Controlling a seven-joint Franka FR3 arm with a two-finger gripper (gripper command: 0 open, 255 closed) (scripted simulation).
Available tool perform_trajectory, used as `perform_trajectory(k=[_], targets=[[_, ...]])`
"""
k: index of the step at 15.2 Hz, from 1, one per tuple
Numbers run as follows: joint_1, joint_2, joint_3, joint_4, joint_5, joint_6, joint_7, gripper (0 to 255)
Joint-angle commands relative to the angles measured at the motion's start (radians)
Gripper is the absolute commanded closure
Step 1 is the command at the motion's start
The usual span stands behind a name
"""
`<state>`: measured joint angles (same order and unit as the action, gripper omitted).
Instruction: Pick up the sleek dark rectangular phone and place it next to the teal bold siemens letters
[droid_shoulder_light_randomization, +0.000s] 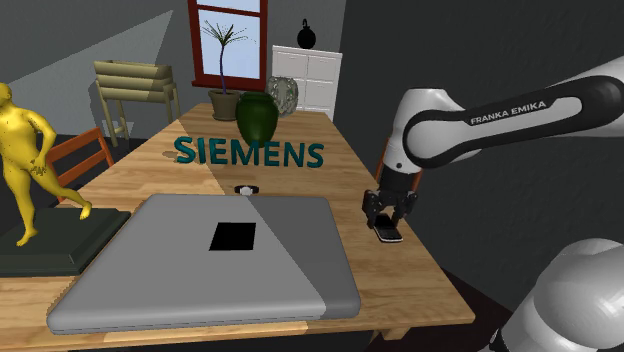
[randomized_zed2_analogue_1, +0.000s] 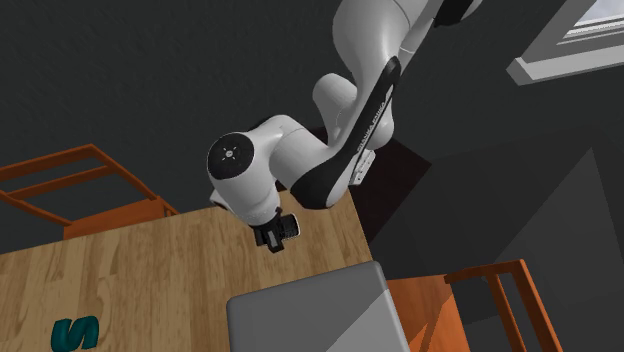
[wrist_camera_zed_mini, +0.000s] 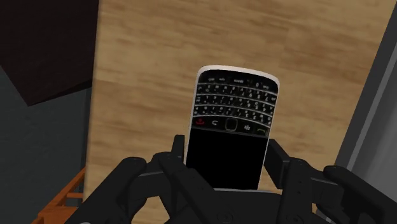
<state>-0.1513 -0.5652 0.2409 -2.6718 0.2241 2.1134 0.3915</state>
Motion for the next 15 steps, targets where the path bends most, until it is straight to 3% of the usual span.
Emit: perform_trajectory(k=[1, 15], targets=[[-0.001, -0.015, -0.004, 0.019, -0.003, -0.034, 0.002, 255], [-0.008, -0.069, -0.029, 0.172, -0.027, -0.241, 0.016, 255]])
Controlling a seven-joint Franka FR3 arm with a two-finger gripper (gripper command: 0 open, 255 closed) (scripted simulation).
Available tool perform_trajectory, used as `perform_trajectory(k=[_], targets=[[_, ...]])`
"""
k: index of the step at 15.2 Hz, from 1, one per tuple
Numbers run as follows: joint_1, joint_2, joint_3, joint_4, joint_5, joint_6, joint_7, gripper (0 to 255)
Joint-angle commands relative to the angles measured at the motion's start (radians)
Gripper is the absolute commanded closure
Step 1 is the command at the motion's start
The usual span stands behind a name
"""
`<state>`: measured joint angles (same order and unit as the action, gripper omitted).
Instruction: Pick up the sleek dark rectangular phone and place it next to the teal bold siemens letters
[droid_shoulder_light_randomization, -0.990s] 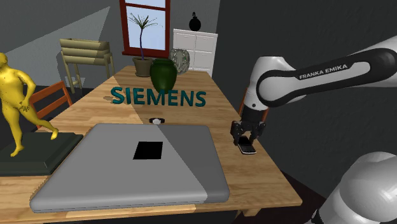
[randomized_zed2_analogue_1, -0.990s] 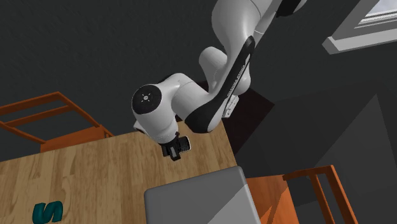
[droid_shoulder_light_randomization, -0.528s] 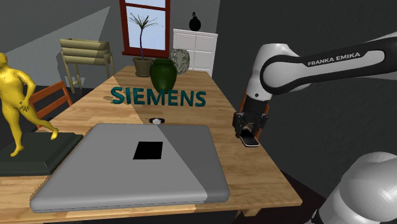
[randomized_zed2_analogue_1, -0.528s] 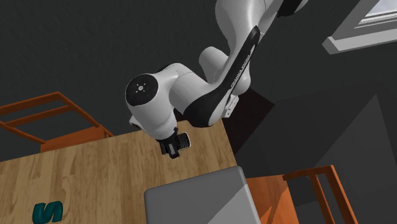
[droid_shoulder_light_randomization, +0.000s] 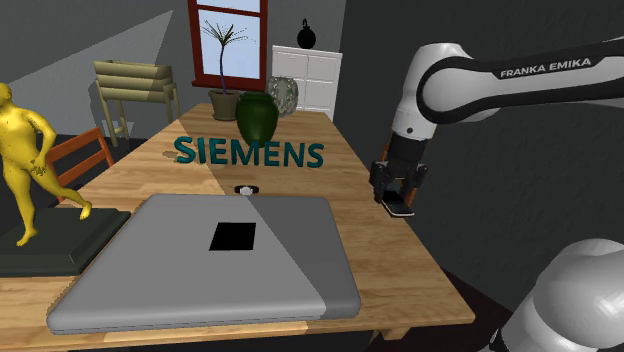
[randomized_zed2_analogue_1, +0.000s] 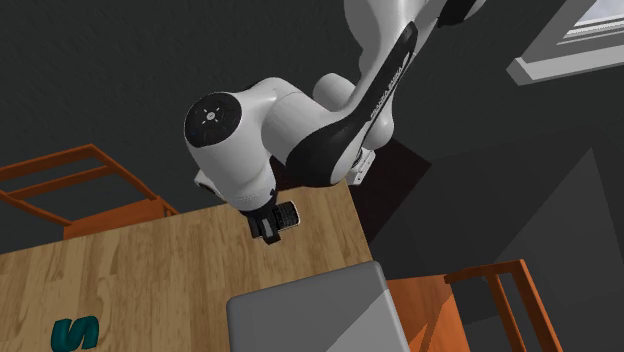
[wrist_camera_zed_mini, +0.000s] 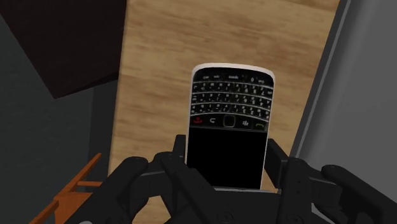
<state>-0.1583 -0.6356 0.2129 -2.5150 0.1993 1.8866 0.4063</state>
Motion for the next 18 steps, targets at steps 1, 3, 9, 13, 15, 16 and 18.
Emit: perform_trajectory(k=[1, 3, 9, 13, 15, 16, 18], targets=[[-0.002, 0.0, -0.003, 0.027, -0.003, -0.028, 0.002, 255], [-0.003, -0.003, -0.006, 0.052, -0.006, -0.056, 0.004, 255], [-0.006, -0.005, -0.015, 0.131, -0.015, -0.136, 0.011, 255], [-0.017, 0.123, 0.006, 0.234, -0.025, -0.109, 0.028, 255], [-0.024, 0.206, 0.02, 0.302, -0.036, -0.093, 0.042, 255], [-0.027, 0.248, 0.026, 0.338, -0.042, -0.087, 0.05, 255], [-0.032, 0.331, 0.04, 0.414, -0.057, -0.079, 0.066, 255]])
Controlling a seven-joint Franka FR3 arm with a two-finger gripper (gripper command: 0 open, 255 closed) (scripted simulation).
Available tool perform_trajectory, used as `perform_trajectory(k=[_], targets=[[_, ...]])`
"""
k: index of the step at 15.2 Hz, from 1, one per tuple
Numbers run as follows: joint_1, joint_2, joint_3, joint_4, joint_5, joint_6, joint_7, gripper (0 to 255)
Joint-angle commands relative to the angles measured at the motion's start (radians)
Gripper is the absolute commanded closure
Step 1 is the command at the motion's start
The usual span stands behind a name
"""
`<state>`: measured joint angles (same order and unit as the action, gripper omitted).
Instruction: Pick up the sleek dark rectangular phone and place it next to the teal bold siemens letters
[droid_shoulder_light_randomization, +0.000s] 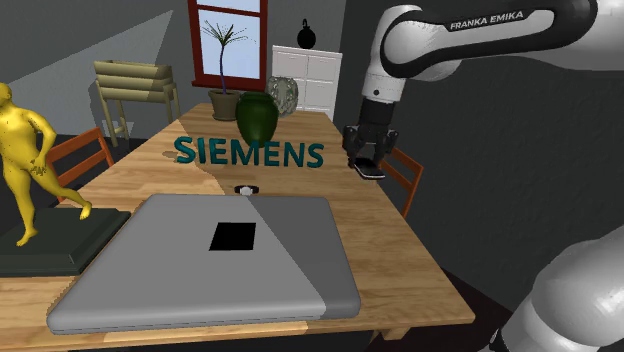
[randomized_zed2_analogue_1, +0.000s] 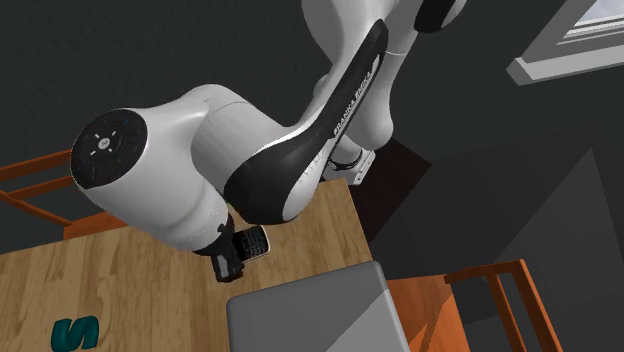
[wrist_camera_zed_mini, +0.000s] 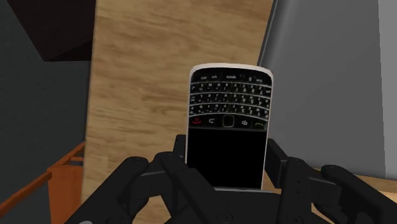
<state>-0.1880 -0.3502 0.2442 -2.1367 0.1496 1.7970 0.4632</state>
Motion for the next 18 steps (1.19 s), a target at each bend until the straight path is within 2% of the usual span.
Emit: perform_trajectory(k=[1, 7, 12, 16, 18], targets=[[-0.004, 0.087, 0.015, 0.075, -0.016, 0.013, 0.018, 255], [-0.002, 0.341, 0.046, 0.343, -0.082, -0.006, 0.076, 255], [0.025, 0.568, 0.058, 0.624, -0.151, -0.067, 0.124, 255], [0.072, 0.779, 0.056, 0.923, -0.21, -0.16, 0.153, 255], [0.111, 0.915, 0.049, 1.136, -0.243, -0.239, 0.161, 255]])
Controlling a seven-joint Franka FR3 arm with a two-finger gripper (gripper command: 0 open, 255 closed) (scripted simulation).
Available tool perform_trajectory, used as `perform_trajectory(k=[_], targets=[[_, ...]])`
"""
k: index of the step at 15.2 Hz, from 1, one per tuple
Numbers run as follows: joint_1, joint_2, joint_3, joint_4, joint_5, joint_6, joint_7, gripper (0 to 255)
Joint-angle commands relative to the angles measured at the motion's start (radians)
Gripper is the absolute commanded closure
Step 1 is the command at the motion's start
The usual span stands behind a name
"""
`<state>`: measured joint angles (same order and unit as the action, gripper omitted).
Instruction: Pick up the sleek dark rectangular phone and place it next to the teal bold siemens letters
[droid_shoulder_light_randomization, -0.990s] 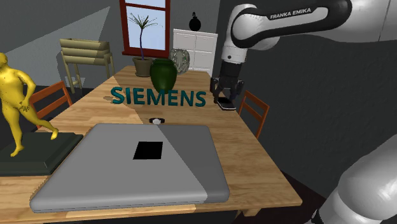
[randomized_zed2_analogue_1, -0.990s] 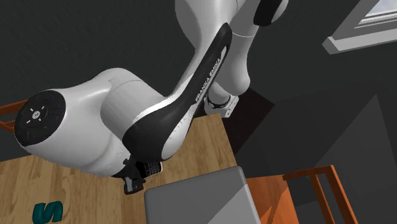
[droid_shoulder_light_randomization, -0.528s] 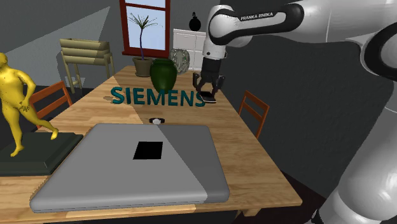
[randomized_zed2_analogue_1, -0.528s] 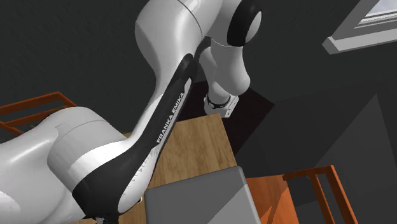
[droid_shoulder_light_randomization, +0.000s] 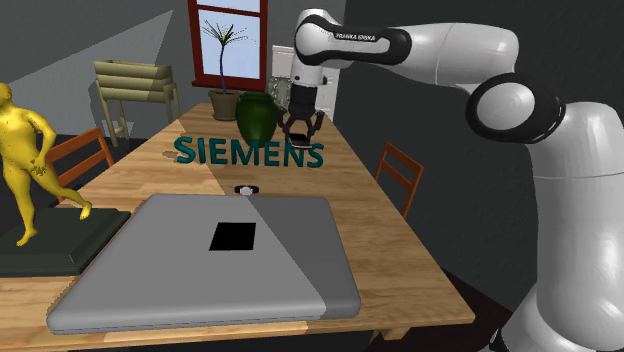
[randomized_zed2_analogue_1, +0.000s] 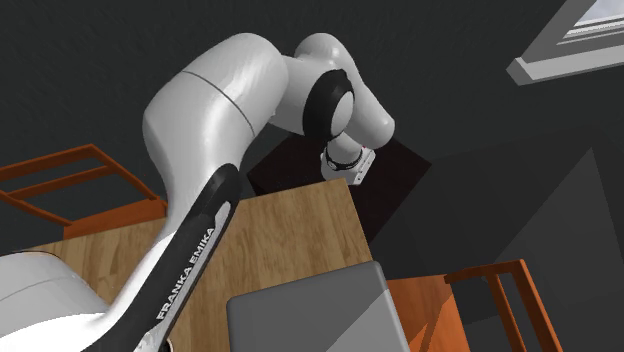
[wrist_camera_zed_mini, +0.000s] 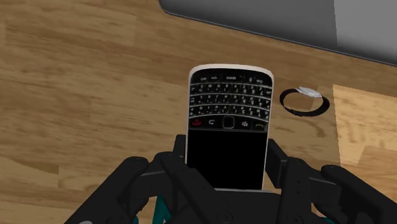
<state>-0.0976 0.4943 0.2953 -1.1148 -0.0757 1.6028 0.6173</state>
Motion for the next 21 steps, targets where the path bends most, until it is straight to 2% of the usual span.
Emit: perform_trajectory(k=[1, 10, 21], targets=[[0.018, 0.064, -0.004, 0.089, -0.015, -0.027, 0.006, 255], [-0.002, 0.031, -0.004, -0.087, -0.007, 0.116, 0.003, 255], [-0.012, 0.032, -0.007, -0.234, -0.008, 0.263, 0.002, 255]])
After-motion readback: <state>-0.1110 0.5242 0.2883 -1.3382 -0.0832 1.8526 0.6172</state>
